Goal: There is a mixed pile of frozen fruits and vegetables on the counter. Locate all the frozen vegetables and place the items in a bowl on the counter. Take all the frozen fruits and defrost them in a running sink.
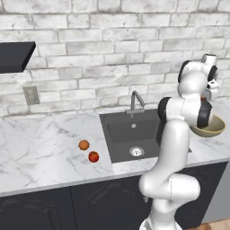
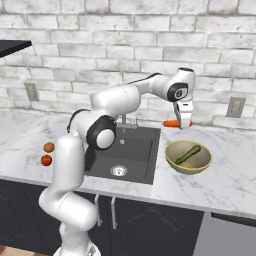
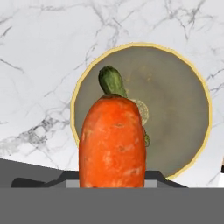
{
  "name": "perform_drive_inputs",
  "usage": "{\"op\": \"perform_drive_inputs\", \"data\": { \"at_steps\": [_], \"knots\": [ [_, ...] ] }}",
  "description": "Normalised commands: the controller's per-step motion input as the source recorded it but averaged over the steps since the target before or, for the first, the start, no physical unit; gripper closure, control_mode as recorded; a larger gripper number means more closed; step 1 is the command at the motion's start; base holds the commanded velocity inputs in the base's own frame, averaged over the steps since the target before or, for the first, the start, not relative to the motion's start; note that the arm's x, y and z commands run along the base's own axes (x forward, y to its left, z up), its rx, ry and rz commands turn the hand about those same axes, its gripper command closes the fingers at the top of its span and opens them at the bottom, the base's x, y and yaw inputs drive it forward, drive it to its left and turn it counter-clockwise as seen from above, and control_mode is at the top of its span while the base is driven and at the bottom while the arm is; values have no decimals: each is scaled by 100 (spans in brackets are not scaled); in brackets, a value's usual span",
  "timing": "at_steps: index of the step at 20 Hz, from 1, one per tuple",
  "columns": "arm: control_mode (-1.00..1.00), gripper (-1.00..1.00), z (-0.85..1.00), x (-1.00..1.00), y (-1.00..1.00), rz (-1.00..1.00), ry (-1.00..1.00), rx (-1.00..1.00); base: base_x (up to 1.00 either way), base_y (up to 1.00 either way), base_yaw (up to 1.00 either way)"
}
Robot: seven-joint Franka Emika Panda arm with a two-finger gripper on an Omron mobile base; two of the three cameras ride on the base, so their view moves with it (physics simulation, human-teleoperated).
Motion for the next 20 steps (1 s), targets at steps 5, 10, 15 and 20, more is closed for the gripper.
{"op": "perform_drive_inputs", "data": {
  "at_steps": [5,10,15,20],
  "knots": [
    [-100,100,-24,-28,-1,0,-13,-8,0,0,0],
    [-100,100,-20,-25,0,0,-13,-8,0,0,0],
    [-100,100,-14,-18,-1,0,-11,-6,0,0,0],
    [-100,100,0,-1,-6,0,-7,-2,0,0,0]
  ]
}}
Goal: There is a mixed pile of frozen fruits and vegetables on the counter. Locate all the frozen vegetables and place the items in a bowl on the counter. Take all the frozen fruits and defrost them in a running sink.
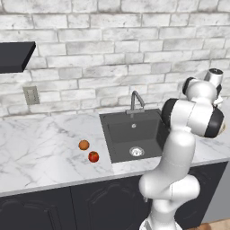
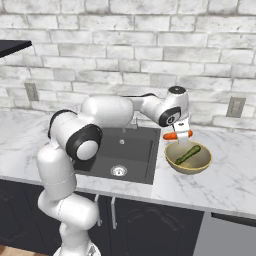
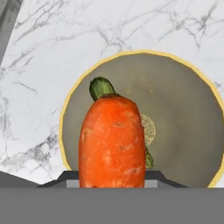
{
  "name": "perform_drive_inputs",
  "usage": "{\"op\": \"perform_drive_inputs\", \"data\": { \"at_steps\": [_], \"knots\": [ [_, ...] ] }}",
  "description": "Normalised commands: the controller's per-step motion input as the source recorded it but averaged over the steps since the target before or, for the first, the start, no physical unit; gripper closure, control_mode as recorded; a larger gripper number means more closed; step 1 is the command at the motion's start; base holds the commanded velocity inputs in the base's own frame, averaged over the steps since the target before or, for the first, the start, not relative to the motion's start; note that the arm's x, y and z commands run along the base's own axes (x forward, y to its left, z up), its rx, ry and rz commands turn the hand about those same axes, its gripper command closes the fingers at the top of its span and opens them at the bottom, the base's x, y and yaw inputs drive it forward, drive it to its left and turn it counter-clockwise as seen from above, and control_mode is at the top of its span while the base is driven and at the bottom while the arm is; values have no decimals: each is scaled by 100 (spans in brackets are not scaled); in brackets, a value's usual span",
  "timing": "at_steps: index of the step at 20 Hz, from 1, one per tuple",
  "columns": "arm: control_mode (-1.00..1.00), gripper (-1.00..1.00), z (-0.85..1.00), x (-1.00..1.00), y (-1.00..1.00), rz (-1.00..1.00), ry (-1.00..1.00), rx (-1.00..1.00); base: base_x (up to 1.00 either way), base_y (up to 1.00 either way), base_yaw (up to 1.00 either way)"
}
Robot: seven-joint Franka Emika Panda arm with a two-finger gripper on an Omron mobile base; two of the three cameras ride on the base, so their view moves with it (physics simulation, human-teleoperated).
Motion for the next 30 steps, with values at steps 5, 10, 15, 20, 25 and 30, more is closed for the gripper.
{"op": "perform_drive_inputs", "data": {
  "at_steps": [5,10,15,20,25,30],
  "knots": [
    [-100,100,0,0,-13,0,-3,0,0,0,0],
    [-100,100,0,0,-21,0,-1,0,0,0,0],
    [-100,100,0,0,-14,0,1,0,0,0,0],
    [-100,100,-5,0,-3,0,5,0,0,0,0],
    [-100,100,-9,0,0,0,6,0,0,0,0],
    [-100,100,-6,0,-2,0,2,0,0,0,0]
  ]
}}
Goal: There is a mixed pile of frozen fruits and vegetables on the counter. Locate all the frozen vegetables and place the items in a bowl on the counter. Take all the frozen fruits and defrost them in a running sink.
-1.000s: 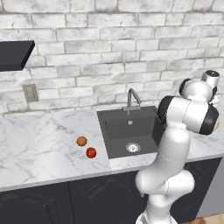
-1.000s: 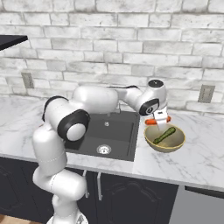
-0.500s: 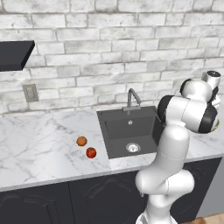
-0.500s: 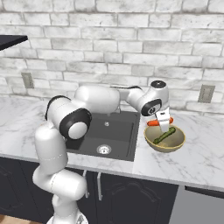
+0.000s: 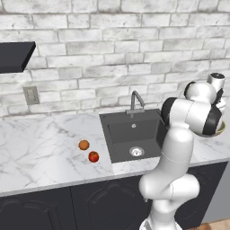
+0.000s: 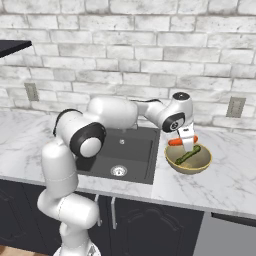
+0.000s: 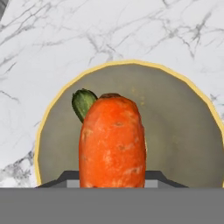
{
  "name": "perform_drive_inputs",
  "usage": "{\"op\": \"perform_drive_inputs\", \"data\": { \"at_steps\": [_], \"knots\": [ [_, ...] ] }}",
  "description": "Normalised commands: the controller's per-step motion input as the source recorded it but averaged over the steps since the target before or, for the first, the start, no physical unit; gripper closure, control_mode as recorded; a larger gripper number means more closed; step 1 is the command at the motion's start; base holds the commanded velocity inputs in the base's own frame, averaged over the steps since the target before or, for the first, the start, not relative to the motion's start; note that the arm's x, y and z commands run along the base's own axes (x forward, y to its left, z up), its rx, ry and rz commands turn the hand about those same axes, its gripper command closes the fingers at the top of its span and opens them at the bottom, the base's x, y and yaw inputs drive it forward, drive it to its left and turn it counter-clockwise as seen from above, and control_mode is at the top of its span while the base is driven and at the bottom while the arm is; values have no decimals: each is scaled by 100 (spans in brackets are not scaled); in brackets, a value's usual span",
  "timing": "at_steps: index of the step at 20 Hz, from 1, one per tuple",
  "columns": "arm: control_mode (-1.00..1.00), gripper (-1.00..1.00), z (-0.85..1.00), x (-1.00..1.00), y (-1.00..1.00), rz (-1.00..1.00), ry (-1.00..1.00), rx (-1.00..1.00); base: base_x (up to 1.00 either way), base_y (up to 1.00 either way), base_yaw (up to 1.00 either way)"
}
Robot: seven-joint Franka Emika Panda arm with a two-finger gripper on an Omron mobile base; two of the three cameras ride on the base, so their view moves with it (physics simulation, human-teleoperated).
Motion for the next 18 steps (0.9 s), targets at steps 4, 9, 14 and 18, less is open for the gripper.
{"op": "perform_drive_inputs", "data": {
  "at_steps": [4,9,14,18],
  "knots": [
    [-100,100,-10,0,-6,0,0,0,0,0,0],
    [-100,100,-16,0,-5,0,0,0,0,0,0],
    [-100,100,-15,0,-4,-1,0,0,0,0,0],
    [-100,100,-14,0,-3,-1,0,1,0,0,0]
  ]
}}
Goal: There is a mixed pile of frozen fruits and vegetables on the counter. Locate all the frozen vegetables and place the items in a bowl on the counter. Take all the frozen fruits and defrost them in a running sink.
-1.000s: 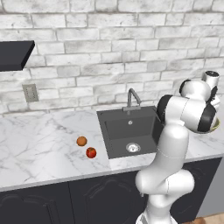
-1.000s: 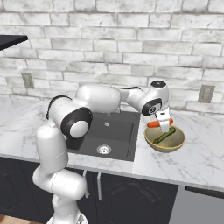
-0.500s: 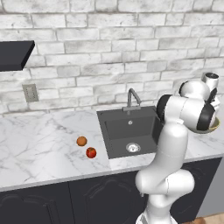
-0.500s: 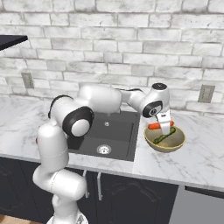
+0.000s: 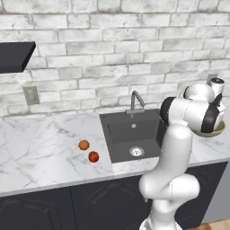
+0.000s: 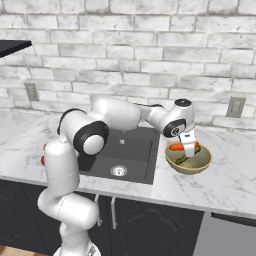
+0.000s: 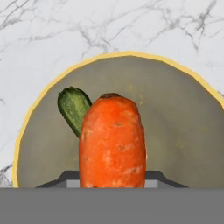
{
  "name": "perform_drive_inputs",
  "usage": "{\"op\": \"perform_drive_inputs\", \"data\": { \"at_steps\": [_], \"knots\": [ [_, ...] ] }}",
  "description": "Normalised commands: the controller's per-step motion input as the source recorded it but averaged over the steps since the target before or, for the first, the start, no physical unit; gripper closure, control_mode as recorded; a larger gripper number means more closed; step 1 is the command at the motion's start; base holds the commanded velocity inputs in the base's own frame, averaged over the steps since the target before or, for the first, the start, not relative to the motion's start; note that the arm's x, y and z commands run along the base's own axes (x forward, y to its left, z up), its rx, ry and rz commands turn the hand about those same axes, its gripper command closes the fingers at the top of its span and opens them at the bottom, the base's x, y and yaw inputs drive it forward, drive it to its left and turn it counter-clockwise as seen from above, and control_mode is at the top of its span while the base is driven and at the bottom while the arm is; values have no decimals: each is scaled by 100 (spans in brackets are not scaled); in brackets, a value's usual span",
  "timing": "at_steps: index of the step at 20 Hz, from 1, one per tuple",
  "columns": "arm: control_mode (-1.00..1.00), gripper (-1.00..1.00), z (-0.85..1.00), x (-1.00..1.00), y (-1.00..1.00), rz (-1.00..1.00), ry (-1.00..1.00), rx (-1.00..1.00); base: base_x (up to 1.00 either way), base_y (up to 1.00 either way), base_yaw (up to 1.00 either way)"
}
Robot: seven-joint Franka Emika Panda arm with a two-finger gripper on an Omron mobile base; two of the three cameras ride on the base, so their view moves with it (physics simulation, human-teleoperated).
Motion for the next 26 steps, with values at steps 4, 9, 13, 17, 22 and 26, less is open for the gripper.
{"op": "perform_drive_inputs", "data": {
  "at_steps": [4,9,13,17,22,26],
  "knots": [
    [-100,100,-12,0,-2,-1,0,0,0,0,0],
    [-100,100,-11,0,-2,-1,0,0,0,0,0],
    [-100,100,-12,0,-2,-1,0,0,0,0,0],
    [-100,100,-13,0,-1,0,2,0,0,0,0],
    [-100,100,-11,0,0,-1,3,1,0,0,0],
    [-100,100,-9,0,-2,-1,2,1,0,0,0]
  ]
}}
